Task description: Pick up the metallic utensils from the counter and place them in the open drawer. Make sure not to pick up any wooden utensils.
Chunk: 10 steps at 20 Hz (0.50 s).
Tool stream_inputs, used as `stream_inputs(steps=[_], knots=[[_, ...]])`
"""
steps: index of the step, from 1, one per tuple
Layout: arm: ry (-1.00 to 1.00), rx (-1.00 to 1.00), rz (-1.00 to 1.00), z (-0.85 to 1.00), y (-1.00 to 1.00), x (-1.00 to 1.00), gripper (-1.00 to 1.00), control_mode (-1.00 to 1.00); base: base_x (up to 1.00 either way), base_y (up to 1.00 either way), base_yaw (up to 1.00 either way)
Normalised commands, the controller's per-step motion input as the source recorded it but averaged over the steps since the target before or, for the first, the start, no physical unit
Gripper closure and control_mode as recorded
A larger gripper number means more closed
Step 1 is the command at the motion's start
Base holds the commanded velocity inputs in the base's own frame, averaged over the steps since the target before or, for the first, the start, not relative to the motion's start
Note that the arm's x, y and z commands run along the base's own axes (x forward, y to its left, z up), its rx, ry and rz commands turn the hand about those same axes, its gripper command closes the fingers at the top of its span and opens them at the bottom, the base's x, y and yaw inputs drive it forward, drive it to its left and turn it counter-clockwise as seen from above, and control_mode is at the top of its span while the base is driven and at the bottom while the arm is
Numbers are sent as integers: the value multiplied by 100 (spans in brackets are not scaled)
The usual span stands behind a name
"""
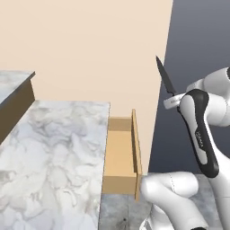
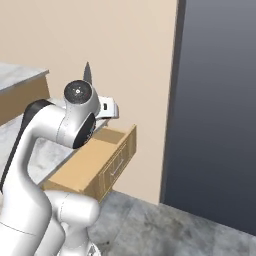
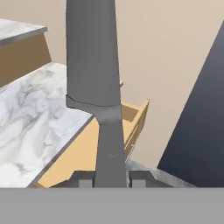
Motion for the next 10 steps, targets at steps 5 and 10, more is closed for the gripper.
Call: stream_inputs(steps=[5, 10], knots=[[0, 0, 0, 0, 0, 0, 100, 100, -54, 42, -6], [0, 0, 0, 0, 0, 0, 100, 100, -12, 41, -6]])
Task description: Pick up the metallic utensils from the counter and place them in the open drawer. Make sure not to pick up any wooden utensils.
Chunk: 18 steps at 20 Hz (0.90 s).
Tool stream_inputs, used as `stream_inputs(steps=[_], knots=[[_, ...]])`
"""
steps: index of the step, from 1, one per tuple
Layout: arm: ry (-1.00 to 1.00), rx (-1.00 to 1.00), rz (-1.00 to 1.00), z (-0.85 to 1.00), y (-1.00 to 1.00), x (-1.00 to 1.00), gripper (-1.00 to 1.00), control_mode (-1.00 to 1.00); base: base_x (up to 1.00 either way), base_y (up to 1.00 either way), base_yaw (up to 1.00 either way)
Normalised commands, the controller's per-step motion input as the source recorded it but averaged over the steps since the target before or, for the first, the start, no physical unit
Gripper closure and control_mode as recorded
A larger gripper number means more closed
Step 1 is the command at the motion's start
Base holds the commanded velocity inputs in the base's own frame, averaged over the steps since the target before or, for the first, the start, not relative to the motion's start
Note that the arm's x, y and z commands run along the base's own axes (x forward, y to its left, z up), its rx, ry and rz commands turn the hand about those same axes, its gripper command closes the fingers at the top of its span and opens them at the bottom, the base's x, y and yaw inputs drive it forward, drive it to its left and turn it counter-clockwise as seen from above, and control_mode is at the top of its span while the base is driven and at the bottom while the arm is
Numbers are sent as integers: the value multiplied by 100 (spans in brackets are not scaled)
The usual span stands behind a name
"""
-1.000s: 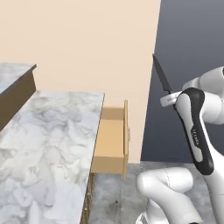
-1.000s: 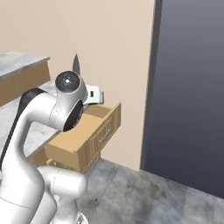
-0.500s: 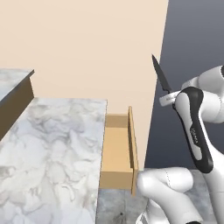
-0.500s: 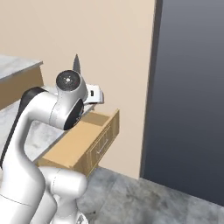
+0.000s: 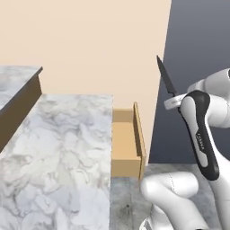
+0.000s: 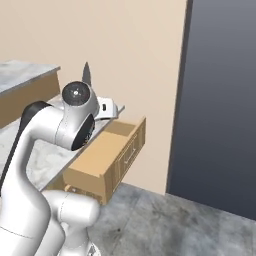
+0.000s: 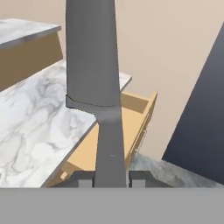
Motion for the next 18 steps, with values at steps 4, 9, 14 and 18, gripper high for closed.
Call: stream_inputs(steps=[4, 9, 14, 18], knots=[[0, 0, 0, 0, 0, 0, 100, 100, 63, 13, -1], [0, 0, 0, 0, 0, 0, 100, 100, 83, 0, 0], [0, 0, 0, 0, 0, 0, 100, 100, 0, 0, 0], [0, 0, 0, 0, 0, 0, 100, 100, -73, 1, 0]])
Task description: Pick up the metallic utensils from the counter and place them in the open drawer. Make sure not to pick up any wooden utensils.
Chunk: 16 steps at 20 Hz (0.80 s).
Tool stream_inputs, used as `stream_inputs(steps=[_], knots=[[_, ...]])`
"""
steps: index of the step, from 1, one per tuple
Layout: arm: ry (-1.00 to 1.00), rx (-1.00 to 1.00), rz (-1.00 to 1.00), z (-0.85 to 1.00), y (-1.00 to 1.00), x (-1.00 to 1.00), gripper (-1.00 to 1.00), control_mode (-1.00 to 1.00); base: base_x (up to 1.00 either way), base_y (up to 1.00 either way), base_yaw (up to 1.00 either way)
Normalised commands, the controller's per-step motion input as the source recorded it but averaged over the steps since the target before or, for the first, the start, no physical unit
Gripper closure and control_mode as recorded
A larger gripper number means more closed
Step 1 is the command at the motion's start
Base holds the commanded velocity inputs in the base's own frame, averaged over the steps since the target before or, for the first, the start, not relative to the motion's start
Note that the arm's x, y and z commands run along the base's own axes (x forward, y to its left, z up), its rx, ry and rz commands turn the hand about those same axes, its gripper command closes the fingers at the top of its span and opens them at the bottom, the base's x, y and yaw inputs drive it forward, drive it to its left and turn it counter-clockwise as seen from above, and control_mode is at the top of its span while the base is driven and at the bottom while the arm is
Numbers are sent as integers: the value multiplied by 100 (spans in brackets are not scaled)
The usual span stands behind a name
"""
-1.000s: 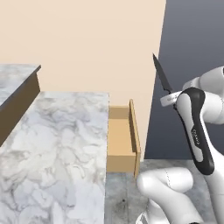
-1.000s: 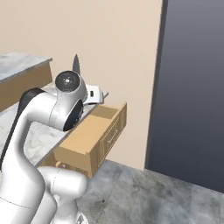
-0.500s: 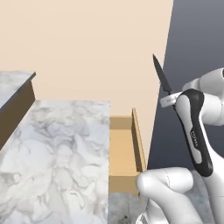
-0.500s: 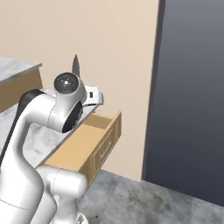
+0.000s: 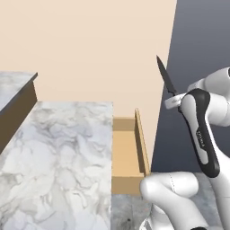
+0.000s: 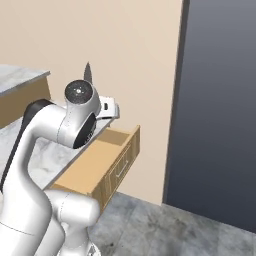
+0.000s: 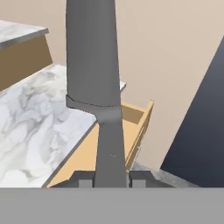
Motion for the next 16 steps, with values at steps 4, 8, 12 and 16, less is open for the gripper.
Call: stream_inputs(steps=[4, 8, 12, 16], knots=[[0, 0, 0, 0, 0, 0, 100, 100, -56, 7, 0], [0, 0, 0, 0, 0, 0, 100, 100, 2, 6, -1], [0, 0, 0, 0, 0, 0, 100, 100, 11, 18, 0], [0, 0, 0, 0, 0, 0, 100, 100, 0, 13, 0]])
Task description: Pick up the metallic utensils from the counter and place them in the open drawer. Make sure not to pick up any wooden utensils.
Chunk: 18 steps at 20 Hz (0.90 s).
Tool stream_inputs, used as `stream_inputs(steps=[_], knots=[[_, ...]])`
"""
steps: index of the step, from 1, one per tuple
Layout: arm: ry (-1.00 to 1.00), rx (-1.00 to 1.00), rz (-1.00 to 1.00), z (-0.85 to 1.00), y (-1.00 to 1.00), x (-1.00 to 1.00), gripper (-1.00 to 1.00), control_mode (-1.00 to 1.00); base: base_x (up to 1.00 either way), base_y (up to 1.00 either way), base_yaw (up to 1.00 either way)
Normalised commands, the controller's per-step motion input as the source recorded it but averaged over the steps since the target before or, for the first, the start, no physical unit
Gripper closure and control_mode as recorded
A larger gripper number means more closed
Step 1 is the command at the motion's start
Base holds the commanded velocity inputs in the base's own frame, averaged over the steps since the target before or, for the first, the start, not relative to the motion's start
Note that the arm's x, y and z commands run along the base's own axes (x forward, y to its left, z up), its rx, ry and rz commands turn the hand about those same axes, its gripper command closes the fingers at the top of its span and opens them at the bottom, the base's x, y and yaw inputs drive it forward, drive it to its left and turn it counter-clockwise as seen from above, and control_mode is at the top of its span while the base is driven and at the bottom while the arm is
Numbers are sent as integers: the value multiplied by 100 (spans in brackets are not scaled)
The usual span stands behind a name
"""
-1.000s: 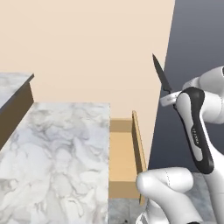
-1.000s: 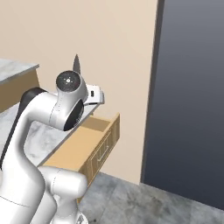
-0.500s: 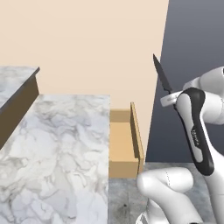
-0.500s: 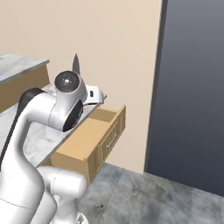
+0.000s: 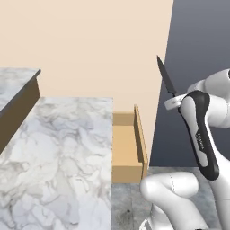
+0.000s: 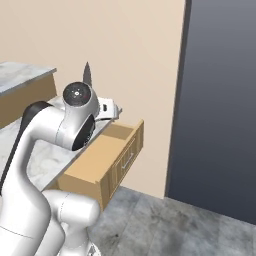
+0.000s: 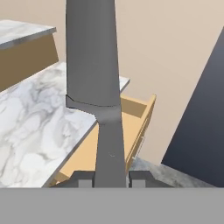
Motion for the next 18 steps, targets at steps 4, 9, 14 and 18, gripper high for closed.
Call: stream_inputs(steps=[4, 9, 14, 18], knots=[[0, 0, 0, 0, 0, 0, 100, 100, -1, 12, 0], [2, 3, 0, -34, 16, 30, 100, -100, 0, 0, 0], [3, 30, -6, -55, 6, 54, 100, -100, 0, 0, 0], [14, 37, -21, -81, 22, 22, 100, -100, 0, 0, 0]])
